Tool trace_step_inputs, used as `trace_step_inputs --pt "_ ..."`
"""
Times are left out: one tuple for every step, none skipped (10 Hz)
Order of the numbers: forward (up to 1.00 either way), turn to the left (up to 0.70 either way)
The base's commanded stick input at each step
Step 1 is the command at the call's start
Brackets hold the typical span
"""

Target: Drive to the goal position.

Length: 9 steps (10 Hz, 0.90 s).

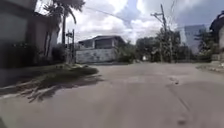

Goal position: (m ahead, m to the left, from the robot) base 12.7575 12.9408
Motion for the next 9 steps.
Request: trace_step_inputs --pt "1.0 0.0" --pt "1.0 0.0" --pt "1.0 0.0" --pt "1.0 0.0" --pt "1.0 0.0" --pt "1.0 0.0" --pt "1.0 0.0" --pt "1.0 0.0" --pt "1.0 0.0"
